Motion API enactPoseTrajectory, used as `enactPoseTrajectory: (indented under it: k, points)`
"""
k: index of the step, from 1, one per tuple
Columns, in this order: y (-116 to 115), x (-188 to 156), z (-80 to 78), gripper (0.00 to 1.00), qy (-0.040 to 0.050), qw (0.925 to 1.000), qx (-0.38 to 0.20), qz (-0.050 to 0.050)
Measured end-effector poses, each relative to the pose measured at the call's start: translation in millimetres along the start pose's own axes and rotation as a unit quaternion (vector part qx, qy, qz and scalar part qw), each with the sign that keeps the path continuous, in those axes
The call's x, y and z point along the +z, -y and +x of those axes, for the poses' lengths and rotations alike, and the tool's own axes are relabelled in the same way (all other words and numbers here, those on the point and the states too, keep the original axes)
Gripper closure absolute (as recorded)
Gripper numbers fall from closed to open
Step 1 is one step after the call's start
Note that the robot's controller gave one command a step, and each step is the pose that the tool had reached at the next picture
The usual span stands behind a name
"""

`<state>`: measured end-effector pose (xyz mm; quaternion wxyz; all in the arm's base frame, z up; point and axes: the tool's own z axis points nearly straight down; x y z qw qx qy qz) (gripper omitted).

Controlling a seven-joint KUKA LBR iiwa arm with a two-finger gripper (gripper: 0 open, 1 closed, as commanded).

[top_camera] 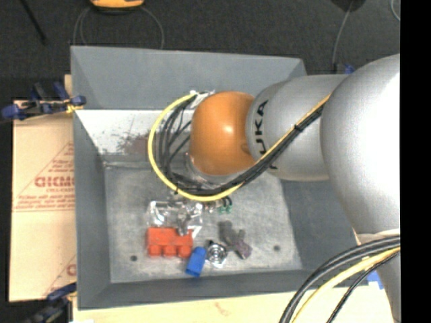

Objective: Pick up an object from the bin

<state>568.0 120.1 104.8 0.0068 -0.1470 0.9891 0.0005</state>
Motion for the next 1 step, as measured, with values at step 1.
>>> enactPoseTrajectory:
  k: [1]
  points:
    - [1.4,-155.2,-4.5,1.0,-0.0024,1.0,0.001,0.001]
